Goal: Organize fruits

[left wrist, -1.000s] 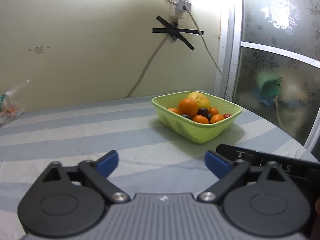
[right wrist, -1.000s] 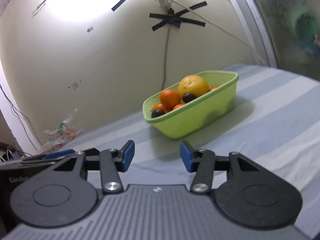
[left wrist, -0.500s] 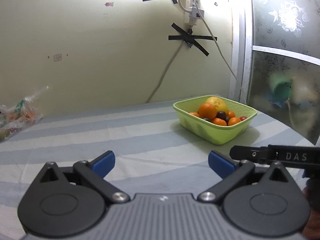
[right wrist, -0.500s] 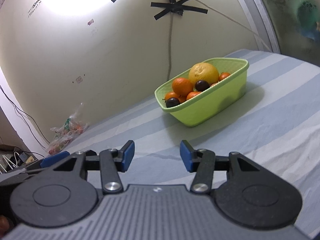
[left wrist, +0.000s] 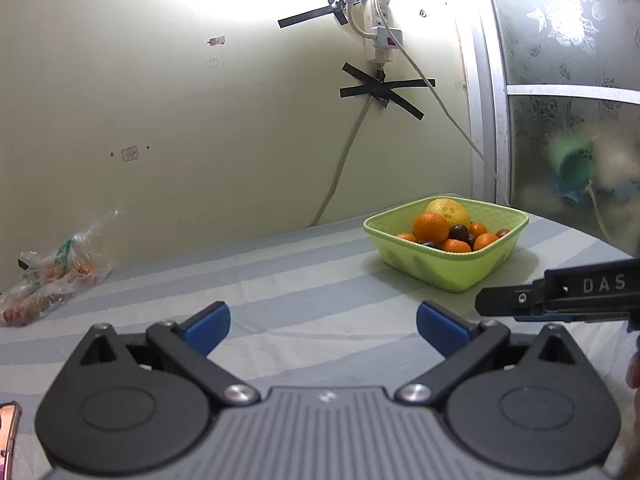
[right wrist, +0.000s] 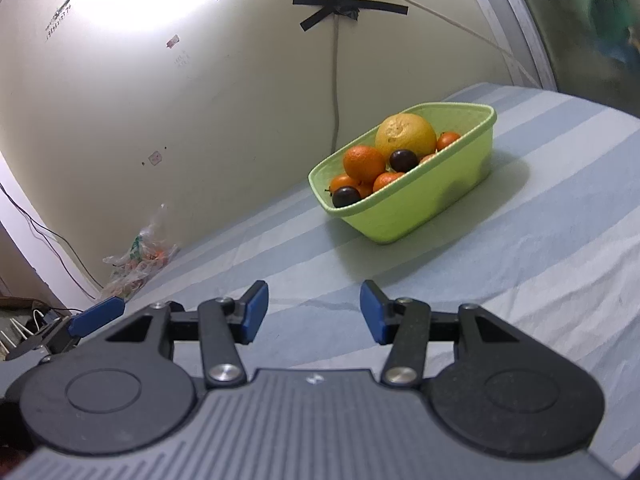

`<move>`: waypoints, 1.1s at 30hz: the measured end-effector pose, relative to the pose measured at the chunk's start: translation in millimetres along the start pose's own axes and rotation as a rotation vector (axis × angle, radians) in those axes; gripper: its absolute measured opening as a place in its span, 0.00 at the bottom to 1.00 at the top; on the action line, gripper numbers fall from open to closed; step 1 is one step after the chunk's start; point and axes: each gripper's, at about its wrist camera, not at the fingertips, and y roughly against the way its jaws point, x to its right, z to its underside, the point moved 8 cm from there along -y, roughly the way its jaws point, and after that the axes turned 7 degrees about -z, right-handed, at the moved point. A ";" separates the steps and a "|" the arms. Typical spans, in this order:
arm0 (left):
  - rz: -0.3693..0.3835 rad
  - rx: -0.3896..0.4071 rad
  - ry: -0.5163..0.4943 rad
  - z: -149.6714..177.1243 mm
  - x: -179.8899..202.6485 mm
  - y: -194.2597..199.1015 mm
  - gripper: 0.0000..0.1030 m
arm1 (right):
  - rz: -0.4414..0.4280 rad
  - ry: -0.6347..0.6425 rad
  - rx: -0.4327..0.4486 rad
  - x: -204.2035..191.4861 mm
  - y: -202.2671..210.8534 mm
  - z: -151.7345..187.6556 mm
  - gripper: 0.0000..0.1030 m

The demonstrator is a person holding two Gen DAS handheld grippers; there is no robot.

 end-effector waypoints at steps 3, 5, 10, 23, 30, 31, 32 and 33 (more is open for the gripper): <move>-0.019 0.011 -0.012 -1.4 -2.5 0.8 1.00 | -0.010 0.001 -0.011 -3.6 0.9 1.8 0.53; -0.047 0.023 -0.030 -2.6 -2.6 2.7 1.00 | -0.015 0.007 -0.021 -6.5 0.9 3.8 0.54; -0.066 0.027 -0.061 -2.0 -1.9 4.2 1.00 | -0.030 0.021 -0.033 -12.5 0.8 8.0 0.59; -0.092 -0.034 -0.043 3.6 -13.0 -3.3 1.00 | -0.041 0.017 -0.059 -13.3 -1.3 13.7 0.60; -0.096 -0.095 -0.032 13.1 -16.3 -9.8 1.00 | -0.046 0.024 -0.097 -15.4 -7.5 22.4 0.60; -0.097 -0.101 -0.031 14.0 -16.9 -10.9 1.00 | -0.046 0.024 -0.102 -15.8 -8.4 23.3 0.60; -0.097 -0.110 -0.030 15.5 -17.5 -12.3 1.00 | -0.047 0.025 -0.106 -16.5 -8.8 24.0 0.60; -0.094 -0.120 -0.028 16.8 -18.1 -13.8 1.00 | -0.048 0.028 -0.109 -17.1 -9.1 24.7 0.60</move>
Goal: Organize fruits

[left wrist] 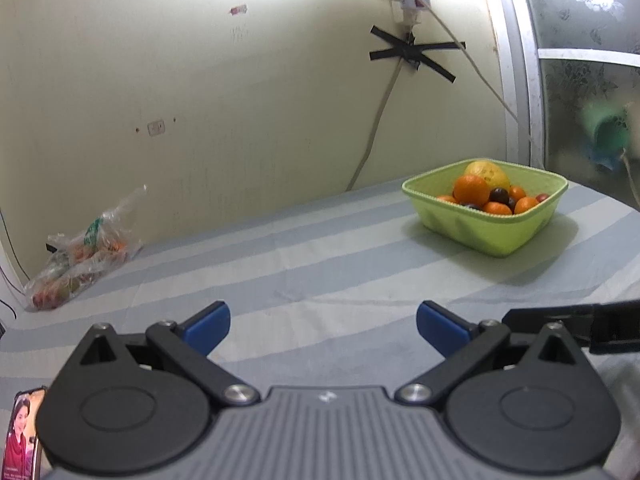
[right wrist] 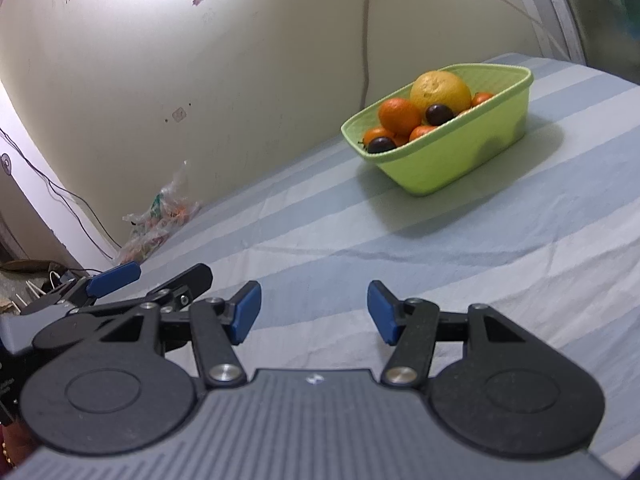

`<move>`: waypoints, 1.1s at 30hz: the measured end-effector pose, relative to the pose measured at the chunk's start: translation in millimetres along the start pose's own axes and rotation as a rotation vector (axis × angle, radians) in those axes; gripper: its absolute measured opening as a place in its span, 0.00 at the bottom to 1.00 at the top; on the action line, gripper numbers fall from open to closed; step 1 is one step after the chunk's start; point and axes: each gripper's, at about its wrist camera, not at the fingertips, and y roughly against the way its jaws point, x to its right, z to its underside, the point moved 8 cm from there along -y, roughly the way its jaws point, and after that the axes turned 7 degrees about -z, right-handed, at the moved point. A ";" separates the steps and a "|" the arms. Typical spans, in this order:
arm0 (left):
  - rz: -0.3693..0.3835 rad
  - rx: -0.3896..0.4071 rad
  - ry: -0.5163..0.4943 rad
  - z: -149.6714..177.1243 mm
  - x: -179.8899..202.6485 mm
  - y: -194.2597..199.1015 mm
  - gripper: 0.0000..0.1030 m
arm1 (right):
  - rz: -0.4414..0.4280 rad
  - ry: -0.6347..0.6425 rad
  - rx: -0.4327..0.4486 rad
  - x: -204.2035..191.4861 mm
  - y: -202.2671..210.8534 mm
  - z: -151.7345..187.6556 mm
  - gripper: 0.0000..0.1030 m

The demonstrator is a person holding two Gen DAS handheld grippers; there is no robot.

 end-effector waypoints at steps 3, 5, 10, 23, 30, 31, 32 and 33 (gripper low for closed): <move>0.010 -0.030 0.008 3.4 -0.4 -4.2 1.00 | 0.000 0.007 0.000 -2.7 0.5 1.2 0.60; 0.011 -0.044 0.012 5.1 -1.5 -6.3 1.00 | 0.001 0.007 0.001 -3.3 0.6 1.8 0.60; -0.003 -0.053 0.010 6.5 -3.7 -7.9 1.00 | 0.000 0.004 0.000 -3.8 0.5 2.3 0.60; -0.024 -0.066 -0.013 8.8 -2.9 -10.3 1.00 | 0.000 -0.004 0.015 -6.7 4.4 4.3 0.60; -0.029 -0.076 -0.017 11.1 -4.6 -12.2 1.00 | 0.002 -0.017 0.028 -6.2 7.8 5.4 0.60; -0.026 -0.077 -0.019 11.4 -4.3 -12.4 1.00 | 0.002 -0.018 0.028 -5.8 8.0 5.5 0.60; -0.024 -0.076 -0.022 11.5 -3.9 -12.4 1.00 | 0.003 -0.020 0.029 -6.5 8.4 6.1 0.60; -0.023 -0.075 -0.025 11.7 -3.2 -12.3 1.00 | 0.002 -0.020 0.028 -6.3 8.6 6.2 0.60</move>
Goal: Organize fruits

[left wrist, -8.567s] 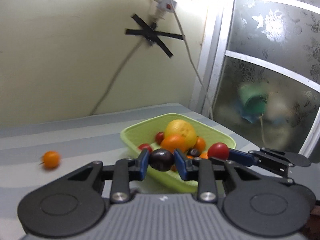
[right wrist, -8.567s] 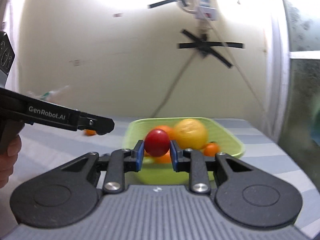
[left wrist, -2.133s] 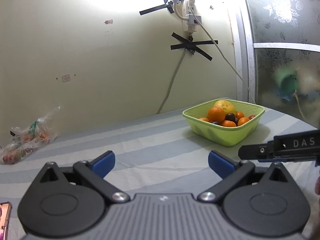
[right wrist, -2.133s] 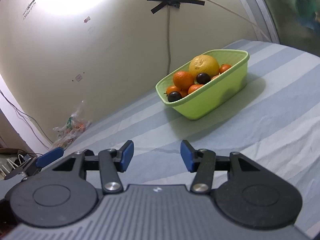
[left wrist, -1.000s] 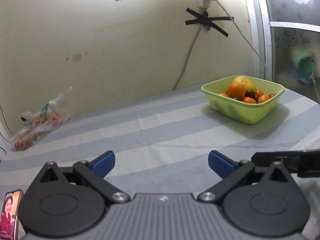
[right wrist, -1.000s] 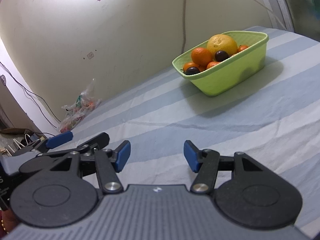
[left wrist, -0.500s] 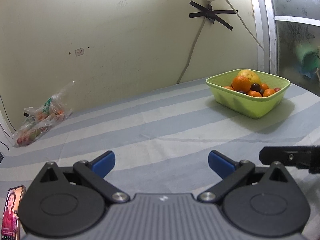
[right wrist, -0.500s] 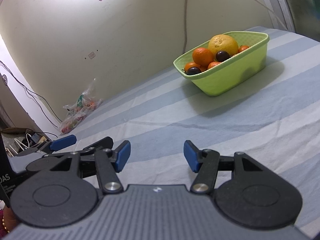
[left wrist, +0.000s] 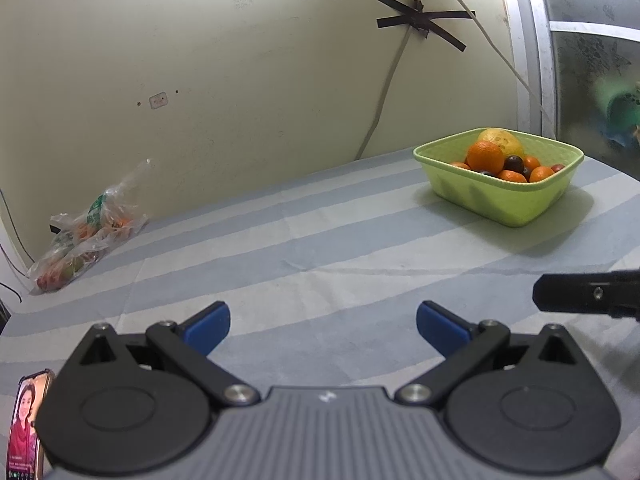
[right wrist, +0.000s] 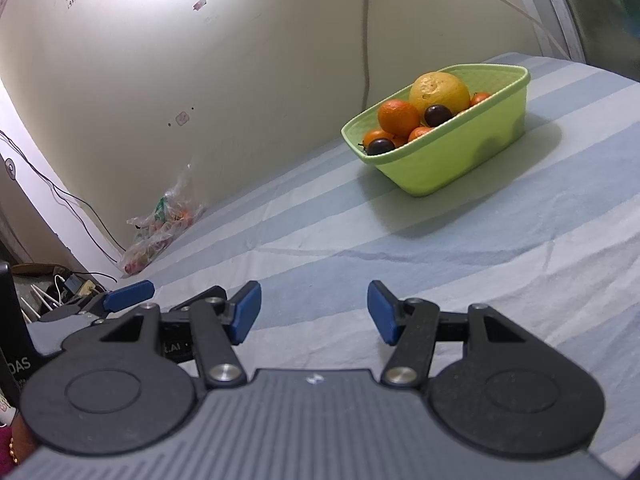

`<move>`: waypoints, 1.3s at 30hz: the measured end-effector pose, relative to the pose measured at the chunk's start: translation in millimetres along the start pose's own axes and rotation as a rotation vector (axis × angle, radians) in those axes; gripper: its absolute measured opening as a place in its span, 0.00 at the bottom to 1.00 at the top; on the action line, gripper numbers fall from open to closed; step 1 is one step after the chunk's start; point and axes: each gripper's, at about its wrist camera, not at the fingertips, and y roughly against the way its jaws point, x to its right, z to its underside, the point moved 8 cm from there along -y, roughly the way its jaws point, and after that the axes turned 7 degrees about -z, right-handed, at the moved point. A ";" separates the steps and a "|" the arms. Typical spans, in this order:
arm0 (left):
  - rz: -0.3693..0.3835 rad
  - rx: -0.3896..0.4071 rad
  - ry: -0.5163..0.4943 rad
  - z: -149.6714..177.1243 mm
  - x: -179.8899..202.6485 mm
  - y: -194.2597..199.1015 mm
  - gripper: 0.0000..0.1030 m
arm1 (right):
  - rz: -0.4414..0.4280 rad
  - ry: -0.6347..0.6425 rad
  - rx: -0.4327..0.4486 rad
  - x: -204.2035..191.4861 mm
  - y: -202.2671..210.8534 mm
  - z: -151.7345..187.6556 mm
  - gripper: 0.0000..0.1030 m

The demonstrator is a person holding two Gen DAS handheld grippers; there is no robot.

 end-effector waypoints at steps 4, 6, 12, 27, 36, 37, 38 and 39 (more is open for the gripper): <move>0.000 0.001 -0.006 0.6 2.7 1.2 1.00 | 0.001 -0.002 0.001 0.3 0.2 -0.2 0.60; -0.001 -0.001 -0.006 0.9 2.9 1.2 1.00 | 0.004 -0.006 0.004 0.1 0.7 0.4 0.60; -0.007 0.005 -0.002 0.6 1.9 1.9 1.00 | 0.007 -0.011 0.007 -0.2 1.3 1.3 0.60; -0.008 0.024 -0.018 0.0 0.8 4.2 1.00 | 0.006 -0.009 0.007 -0.2 1.0 1.5 0.60; -0.009 0.026 -0.025 1.0 4.0 7.8 1.00 | 0.006 -0.008 0.009 -0.5 1.7 1.6 0.60; -0.008 0.024 -0.025 1.3 4.5 7.9 1.00 | 0.007 -0.008 0.010 -0.7 1.8 1.8 0.60; -0.006 0.022 -0.024 1.6 5.1 8.1 1.00 | 0.007 -0.008 0.011 -1.0 2.0 1.9 0.60; -0.003 0.020 -0.023 1.8 5.8 8.3 1.00 | 0.008 -0.008 0.012 -1.0 2.2 2.0 0.60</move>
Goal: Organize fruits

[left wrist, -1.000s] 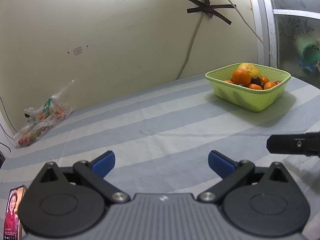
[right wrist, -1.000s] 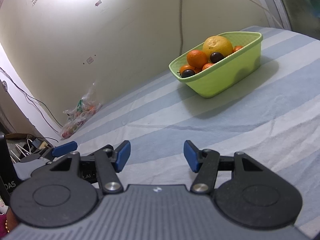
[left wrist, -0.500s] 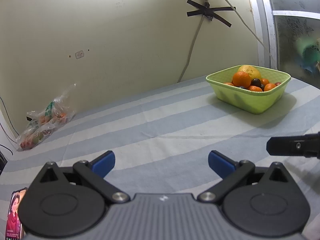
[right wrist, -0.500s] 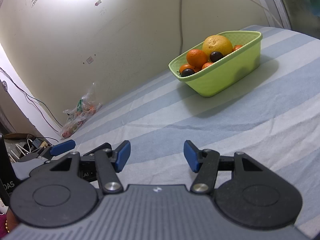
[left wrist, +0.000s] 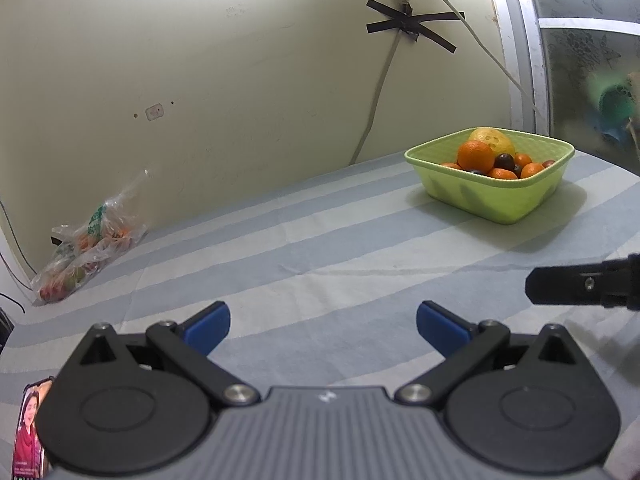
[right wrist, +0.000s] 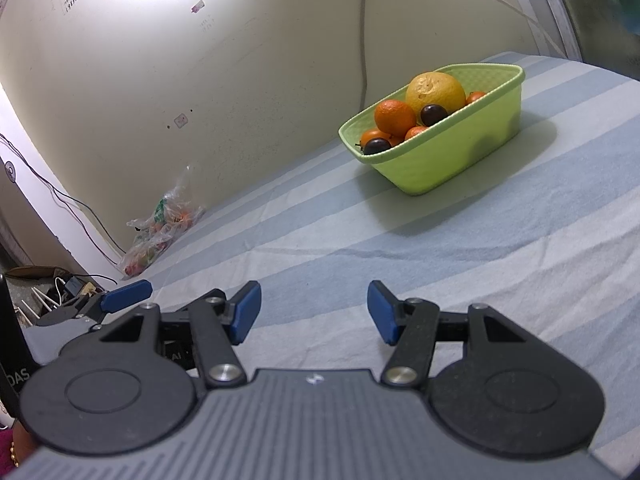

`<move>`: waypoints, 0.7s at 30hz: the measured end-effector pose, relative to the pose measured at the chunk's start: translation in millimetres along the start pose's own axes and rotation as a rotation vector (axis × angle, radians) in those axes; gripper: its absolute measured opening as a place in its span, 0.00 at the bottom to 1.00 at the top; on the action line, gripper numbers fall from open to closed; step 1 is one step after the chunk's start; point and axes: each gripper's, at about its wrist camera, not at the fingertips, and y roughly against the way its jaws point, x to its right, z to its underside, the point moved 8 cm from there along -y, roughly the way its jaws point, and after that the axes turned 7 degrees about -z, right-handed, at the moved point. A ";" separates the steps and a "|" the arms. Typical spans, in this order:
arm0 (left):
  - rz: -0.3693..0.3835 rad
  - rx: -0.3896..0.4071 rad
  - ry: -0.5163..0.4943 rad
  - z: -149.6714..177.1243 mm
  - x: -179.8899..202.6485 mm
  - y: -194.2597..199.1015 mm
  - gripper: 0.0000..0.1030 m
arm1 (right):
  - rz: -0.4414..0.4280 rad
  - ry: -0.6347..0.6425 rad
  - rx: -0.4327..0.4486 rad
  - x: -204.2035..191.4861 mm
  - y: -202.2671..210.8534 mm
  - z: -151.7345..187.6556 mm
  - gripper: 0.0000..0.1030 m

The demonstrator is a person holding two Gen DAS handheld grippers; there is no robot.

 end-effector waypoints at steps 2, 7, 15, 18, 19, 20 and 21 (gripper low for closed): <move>0.004 -0.005 0.002 0.7 2.0 0.8 1.00 | 0.002 0.000 0.003 0.1 0.5 -0.4 0.60; 0.023 -0.016 0.007 2.3 8.7 3.8 1.00 | 0.013 -0.004 0.014 0.3 3.4 -0.5 0.60; 0.064 -0.043 0.032 4.0 14.6 6.6 1.00 | 0.034 -0.019 0.047 3.8 10.7 -5.0 0.60; 0.082 -0.064 0.056 6.0 17.0 7.7 1.00 | 0.053 -0.022 0.071 7.1 13.7 -8.0 0.61; 0.085 -0.068 0.059 6.7 17.8 8.2 1.00 | 0.060 -0.022 0.080 8.0 14.8 -8.8 0.63; 0.087 -0.068 0.058 7.1 18.7 8.7 1.00 | 0.065 -0.024 0.088 9.4 15.7 -9.7 0.65; 0.086 -0.067 0.058 7.6 19.7 9.7 1.00 | 0.071 -0.027 0.096 10.5 16.7 -10.3 0.65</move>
